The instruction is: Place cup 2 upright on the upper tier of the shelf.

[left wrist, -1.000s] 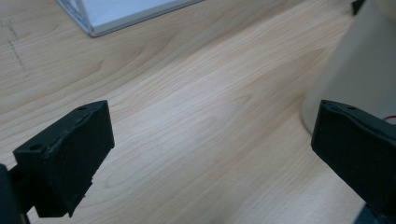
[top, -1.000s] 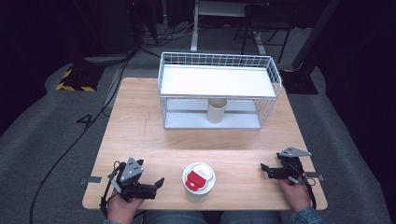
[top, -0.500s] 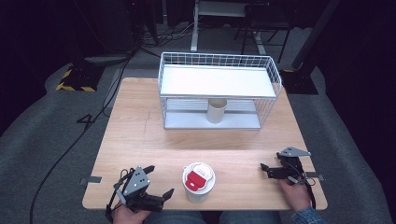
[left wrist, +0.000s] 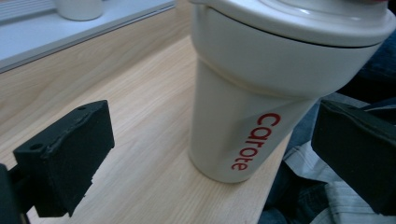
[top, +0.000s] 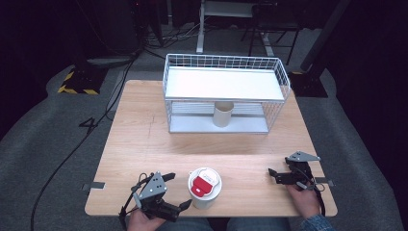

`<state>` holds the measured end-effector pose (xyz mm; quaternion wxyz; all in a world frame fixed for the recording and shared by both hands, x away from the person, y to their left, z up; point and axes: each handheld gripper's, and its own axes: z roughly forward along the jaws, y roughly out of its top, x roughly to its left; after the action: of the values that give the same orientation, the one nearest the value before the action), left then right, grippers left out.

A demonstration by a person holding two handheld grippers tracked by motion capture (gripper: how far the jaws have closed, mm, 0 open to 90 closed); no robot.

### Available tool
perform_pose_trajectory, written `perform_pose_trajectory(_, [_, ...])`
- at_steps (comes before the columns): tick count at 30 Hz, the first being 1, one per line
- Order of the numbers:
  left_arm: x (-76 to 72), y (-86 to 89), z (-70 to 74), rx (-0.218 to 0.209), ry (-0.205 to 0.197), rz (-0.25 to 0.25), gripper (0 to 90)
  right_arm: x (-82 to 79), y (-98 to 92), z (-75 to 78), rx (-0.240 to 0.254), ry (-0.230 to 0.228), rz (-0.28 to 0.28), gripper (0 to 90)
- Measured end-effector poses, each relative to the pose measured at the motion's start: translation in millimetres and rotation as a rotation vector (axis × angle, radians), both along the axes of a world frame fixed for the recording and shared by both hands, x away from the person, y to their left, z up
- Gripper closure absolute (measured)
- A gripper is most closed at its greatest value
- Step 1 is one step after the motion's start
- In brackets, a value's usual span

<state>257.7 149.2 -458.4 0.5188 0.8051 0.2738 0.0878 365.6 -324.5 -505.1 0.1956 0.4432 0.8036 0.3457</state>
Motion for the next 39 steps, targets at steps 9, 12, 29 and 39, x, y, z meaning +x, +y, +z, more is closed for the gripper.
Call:
perform_pose_trajectory(9, [1.1, -17.2, -5.7, -0.016, 0.020, -0.051, 0.0, 0.0, 0.0, 0.0, 0.000, 0.000, 0.000, 10.2])
perform_pose_trajectory(12, [1.5, -22.4, -8.0, -0.014, 0.026, -0.053, 0.0, 0.0, 0.0, 0.0, 0.000, 0.000, 0.000, 10.2])
perform_pose_trajectory(29, [6.1, -46.9, -24.0, -0.035, 0.012, -0.027, 0.0, 0.0, 0.0, 0.0, 0.000, 0.001, 0.000, 10.2])
perform_pose_trajectory(39, [8.9, -53.9, -31.3, -0.043, 0.000, -0.014, 0.4, 0.0, 0.0, 0.0, 0.000, 0.000, 0.000, 10.2])
